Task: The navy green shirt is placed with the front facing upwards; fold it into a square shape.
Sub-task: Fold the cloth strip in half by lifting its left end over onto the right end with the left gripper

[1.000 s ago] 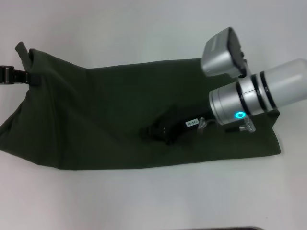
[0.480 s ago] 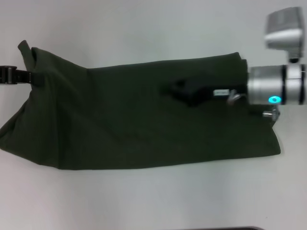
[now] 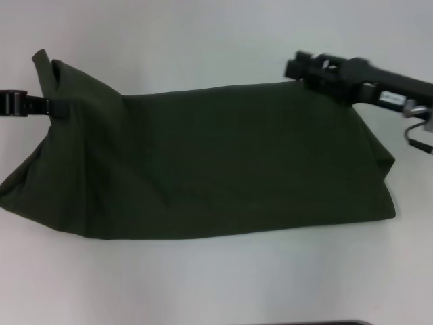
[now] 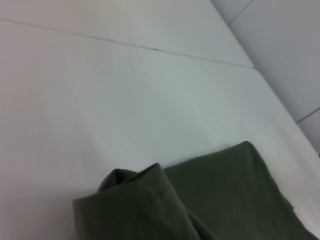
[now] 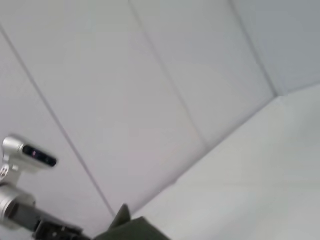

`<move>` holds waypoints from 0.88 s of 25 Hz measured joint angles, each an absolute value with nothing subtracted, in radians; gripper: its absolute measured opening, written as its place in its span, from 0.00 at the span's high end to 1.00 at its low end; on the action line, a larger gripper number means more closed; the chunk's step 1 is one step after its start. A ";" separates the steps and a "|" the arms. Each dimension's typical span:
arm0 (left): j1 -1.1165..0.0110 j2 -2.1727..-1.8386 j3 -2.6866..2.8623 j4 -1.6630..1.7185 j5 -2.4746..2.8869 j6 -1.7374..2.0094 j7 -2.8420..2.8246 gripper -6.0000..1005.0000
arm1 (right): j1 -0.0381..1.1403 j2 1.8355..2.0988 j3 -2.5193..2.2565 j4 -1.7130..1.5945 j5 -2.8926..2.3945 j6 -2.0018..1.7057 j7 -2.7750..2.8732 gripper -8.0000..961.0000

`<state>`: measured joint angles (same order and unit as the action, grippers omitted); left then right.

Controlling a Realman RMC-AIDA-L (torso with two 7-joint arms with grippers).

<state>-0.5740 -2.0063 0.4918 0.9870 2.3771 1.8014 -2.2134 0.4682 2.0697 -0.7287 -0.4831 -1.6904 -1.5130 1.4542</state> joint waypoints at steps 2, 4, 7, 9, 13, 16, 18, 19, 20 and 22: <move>-0.575 -2.005 0.491 0.989 2.358 1.814 -2.213 0.97 | 0.450 2.065 -0.700 -0.488 -1.690 -1.531 1.454 0.57; -0.577 -2.003 0.491 0.989 2.349 1.819 -2.213 0.97 | 0.441 2.061 -0.692 -0.489 -1.690 -1.537 1.454 0.50; -0.581 -1.999 0.488 0.993 2.341 1.826 -2.217 0.97 | 0.434 2.059 -0.689 -0.489 -1.691 -1.539 1.454 0.39; -0.582 -1.989 0.486 0.993 2.332 1.833 -2.220 0.97 | 0.434 2.059 -0.688 -0.489 -1.691 -1.539 1.455 0.36; -0.582 -1.967 0.476 0.993 2.326 1.840 -2.224 0.97 | 0.433 2.057 -0.687 -0.490 -1.692 -1.543 1.461 0.31; -0.577 -1.954 0.463 0.989 2.320 1.843 -2.224 0.97 | 0.433 2.054 -0.680 -0.491 -1.692 -1.550 1.463 0.27; -0.575 -1.943 0.452 0.981 2.318 1.844 -2.219 0.97 | 0.433 2.053 -0.677 -0.491 -1.691 -1.552 1.464 0.26; -0.575 -1.938 0.449 0.977 2.318 1.844 -2.218 0.97 | 0.433 2.052 -0.676 -0.491 -1.691 -1.555 1.465 0.26; -0.574 -1.932 0.448 0.969 2.318 1.843 -2.215 0.97 | 0.435 2.051 -0.676 -0.491 -1.691 -1.558 1.466 0.26; -0.574 -1.920 0.448 0.951 2.318 1.839 -2.212 0.97 | 0.438 2.051 -0.675 -0.491 -1.691 -1.562 1.466 0.25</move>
<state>-0.5736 -1.9198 0.4482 0.9511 2.3181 1.8387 -2.2121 0.4385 2.0506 -0.6751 -0.4912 -1.6910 -1.5621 1.4664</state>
